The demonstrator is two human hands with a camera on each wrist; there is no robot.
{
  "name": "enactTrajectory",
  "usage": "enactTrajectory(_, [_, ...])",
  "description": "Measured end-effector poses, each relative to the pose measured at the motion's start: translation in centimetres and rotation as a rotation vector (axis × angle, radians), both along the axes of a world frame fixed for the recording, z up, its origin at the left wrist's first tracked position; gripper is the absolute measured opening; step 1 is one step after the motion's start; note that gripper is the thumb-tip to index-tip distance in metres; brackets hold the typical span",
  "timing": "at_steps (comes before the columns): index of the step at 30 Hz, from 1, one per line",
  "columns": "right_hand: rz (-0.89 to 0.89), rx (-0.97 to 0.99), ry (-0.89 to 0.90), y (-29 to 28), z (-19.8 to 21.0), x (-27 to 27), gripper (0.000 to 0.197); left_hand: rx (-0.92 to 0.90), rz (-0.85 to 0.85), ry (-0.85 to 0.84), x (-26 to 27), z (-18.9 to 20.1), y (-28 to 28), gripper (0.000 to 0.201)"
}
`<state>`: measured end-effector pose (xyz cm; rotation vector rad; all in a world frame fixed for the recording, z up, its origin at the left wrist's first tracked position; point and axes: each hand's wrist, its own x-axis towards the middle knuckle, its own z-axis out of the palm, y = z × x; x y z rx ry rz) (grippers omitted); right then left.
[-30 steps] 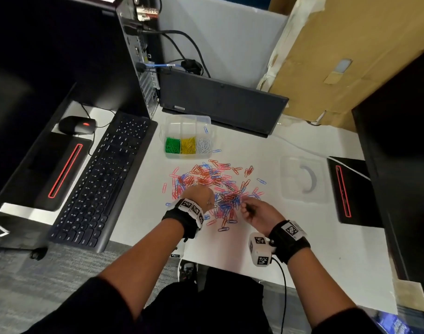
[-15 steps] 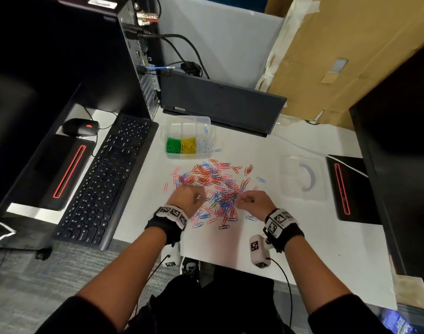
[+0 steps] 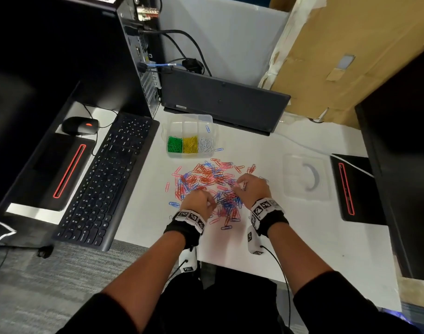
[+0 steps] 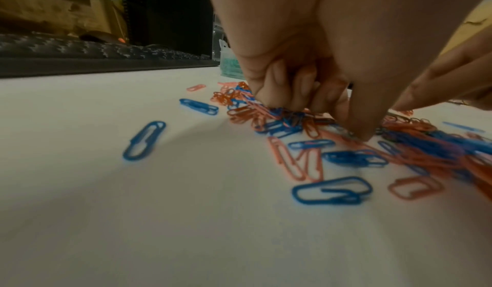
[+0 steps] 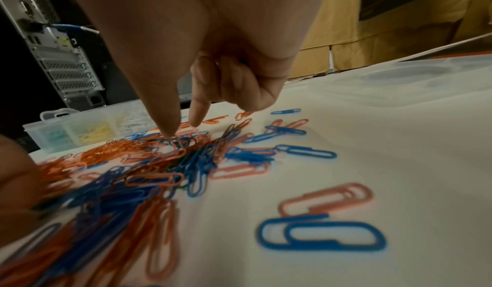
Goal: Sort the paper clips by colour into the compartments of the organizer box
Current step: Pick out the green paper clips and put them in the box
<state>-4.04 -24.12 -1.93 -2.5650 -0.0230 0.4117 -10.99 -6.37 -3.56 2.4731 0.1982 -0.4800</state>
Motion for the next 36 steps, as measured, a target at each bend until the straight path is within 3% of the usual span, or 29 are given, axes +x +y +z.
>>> enactTrajectory(8, [0.070,0.062,0.065,0.8,-0.5,1.3,0.015,-0.203,0.180,-0.043,-0.6,0.8,1.9,0.017])
enactTrajectory(12, [0.039,0.196,0.159,-0.6,-0.2,1.7,0.016,-0.194,0.156,-0.054,0.0,1.4,2.7,0.034])
enactTrajectory(14, [0.046,0.225,0.237,-1.4,-0.2,1.8,0.016,-0.236,0.139,-0.100,0.0,1.4,2.6,0.030])
enactTrajectory(16, [-0.015,0.280,0.322,-2.3,-0.4,1.8,0.016,-0.315,0.170,-0.124,-0.1,1.2,2.2,0.023])
enactTrajectory(19, [-0.126,0.406,0.407,-3.3,-0.7,1.7,0.018,-0.378,0.204,-0.059,-0.1,0.8,1.5,0.029])
enactTrajectory(22, [-0.244,0.582,0.477,-3.9,-0.6,1.6,0.015,-0.318,0.209,-0.045,0.1,1.0,0.5,0.038])
enactTrajectory(25, [-0.275,0.618,0.494,-4.5,-0.7,1.9,0.014,-0.273,0.181,-0.088,0.6,1.8,-0.7,0.033])
enactTrajectory(29, [-0.312,0.653,0.490,-4.9,-0.8,1.9,0.008,-0.181,-0.048,-0.112,1.8,1.8,-2.6,0.026])
enactTrajectory(33, [-0.234,0.636,0.492,-5.5,-0.7,1.9,0.021,0.005,-0.145,-0.140,2.6,0.9,-4.7,0.035])
enactTrajectory(36, [-0.150,0.598,0.494,-5.7,-0.6,2.1,0.024,0.010,-0.107,-0.165,2.8,0.3,-5.2,0.022])
